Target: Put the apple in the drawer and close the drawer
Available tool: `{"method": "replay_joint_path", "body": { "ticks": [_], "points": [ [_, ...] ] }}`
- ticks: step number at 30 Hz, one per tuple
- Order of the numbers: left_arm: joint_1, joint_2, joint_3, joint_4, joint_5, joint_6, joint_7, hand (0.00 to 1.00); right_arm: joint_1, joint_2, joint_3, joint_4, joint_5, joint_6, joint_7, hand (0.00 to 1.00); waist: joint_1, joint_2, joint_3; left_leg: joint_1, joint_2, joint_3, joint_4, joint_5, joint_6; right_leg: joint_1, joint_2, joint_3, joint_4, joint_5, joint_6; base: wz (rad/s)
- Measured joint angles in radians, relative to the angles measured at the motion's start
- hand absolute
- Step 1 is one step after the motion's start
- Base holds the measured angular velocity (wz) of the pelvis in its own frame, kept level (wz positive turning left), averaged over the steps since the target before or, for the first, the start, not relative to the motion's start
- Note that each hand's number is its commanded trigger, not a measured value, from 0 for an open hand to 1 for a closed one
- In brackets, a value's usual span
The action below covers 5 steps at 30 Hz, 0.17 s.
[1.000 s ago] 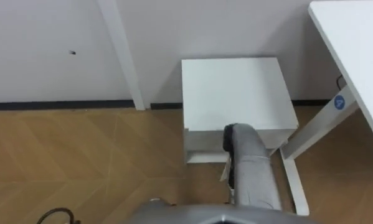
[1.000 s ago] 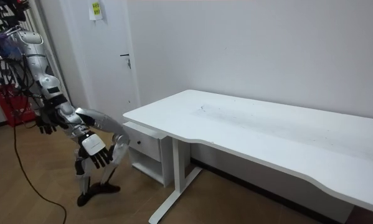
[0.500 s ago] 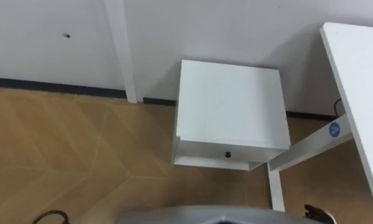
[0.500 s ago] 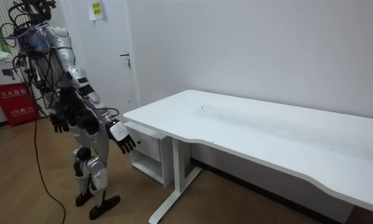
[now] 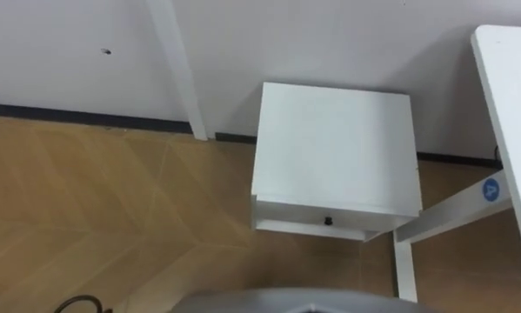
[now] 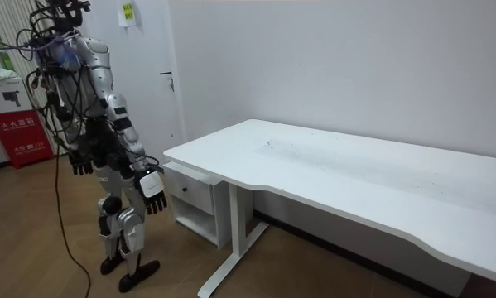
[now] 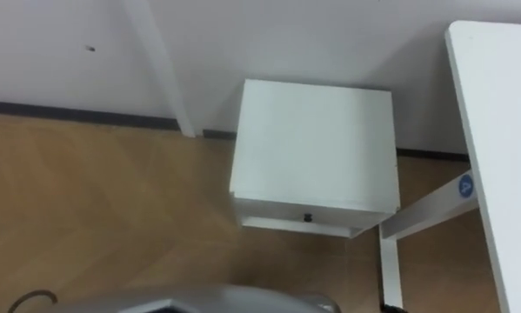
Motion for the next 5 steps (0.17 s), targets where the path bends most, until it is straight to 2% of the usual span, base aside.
{"method": "replay_joint_path", "body": {
  "ticks": [5],
  "points": [
    [0.004,-0.003,0.000,0.005,0.004,0.002,-0.001,0.00,0.015,0.000,0.001,0.002,-0.025,0.041,0.010,0.00,0.002,-0.005,0.0018,0.014,-0.002,0.000,-0.006,0.000,0.000,0.010,0.003,0.001,0.002,0.000,0.000,0.00]
  ]
}}
